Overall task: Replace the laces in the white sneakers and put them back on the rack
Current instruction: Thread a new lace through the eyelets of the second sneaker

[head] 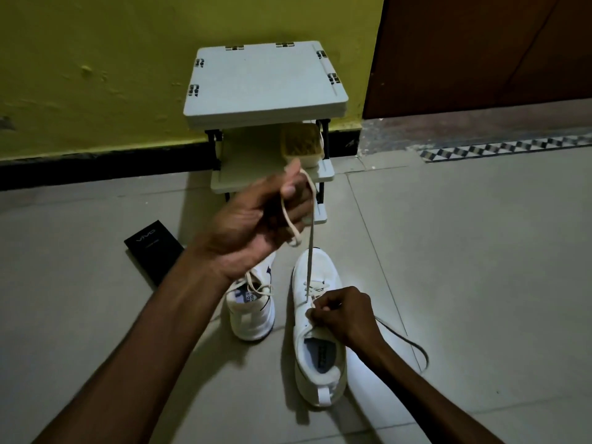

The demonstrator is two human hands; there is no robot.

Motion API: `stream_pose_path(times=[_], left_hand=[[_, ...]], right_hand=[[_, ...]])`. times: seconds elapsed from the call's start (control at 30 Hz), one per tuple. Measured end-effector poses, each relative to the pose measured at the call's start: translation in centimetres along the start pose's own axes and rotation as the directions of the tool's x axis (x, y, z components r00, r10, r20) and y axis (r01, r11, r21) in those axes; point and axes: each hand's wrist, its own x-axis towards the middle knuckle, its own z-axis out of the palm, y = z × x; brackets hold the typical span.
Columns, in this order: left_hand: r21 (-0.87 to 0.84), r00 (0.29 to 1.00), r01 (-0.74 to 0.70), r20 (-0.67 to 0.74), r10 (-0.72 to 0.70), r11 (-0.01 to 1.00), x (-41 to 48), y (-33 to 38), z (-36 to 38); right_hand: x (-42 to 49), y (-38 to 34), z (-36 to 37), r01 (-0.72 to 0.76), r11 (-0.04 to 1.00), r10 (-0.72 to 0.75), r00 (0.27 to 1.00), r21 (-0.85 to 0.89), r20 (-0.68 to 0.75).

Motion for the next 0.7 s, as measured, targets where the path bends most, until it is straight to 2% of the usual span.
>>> stream_pose_path(times=[0.13,0.23,0.27,0.3,0.33,0.37,0.4,0.47,0.5,0.53,0.57,0.7], left_hand=[[-0.018,0.992,-0.052,0.114,0.054,0.998,-0.4,1.5,2.7],[-0.066,0.997,-0.036,0.070,0.040,0.997,-0.8,0.8,3.1],[0.030,1.000,-0.024,0.008,0.024,0.999,-0.8,0.8,3.0],[0.220,0.997,0.008,-0.074,0.009,0.976,-0.8,0.9,2.9],[0.456,0.986,0.077,-0.164,-0.001,0.887,-0.7,0.9,2.7],[0.656,0.968,0.175,-0.251,-0.007,0.734,-0.4,0.6,2.2],[0.775,0.948,0.264,-0.320,-0.003,0.574,-0.1,0.1,1.6],[0.880,0.924,0.340,-0.378,0.054,0.330,0.1,-1.8,0.4],[0.894,0.918,0.362,-0.391,0.066,0.266,0.1,-3.0,-0.1],[0.889,0.913,0.379,-0.405,0.054,0.259,0.2,-4.3,-0.7],[0.871,0.910,0.387,-0.413,0.025,0.303,0.3,-5.7,-1.3],[0.730,0.887,0.426,-0.455,-0.086,0.535,0.5,-9.9,-2.6]], right_hand=[[0.3,0.0,0.0,0.013,0.999,-0.013,1.000,-0.031,0.002],[0.4,0.0,0.1,0.016,1.000,-0.016,1.000,-0.023,0.012],[0.4,0.1,0.1,0.015,1.000,-0.014,1.000,-0.022,0.013],[0.3,0.2,0.0,0.026,0.999,-0.026,1.000,-0.023,0.011],[0.2,0.4,-0.1,0.051,0.998,-0.051,0.999,-0.023,0.004],[-0.1,0.5,-0.3,0.082,0.996,-0.083,0.997,-0.016,-0.013],[-0.4,0.7,-0.6,0.111,0.994,-0.111,0.993,-0.005,-0.034],[-0.7,1.1,-1.2,0.138,0.990,-0.139,0.989,-0.013,-0.057],[-0.8,1.3,-1.6,0.137,0.990,-0.140,0.989,-0.043,-0.052],[-0.9,1.4,-1.9,0.128,0.987,-0.132,0.991,-0.092,-0.039],[-1.0,1.5,-2.2,0.126,0.979,-0.131,0.991,-0.159,-0.020],[-1.4,0.9,-2.0,0.198,0.895,-0.198,0.979,-0.400,0.042]])
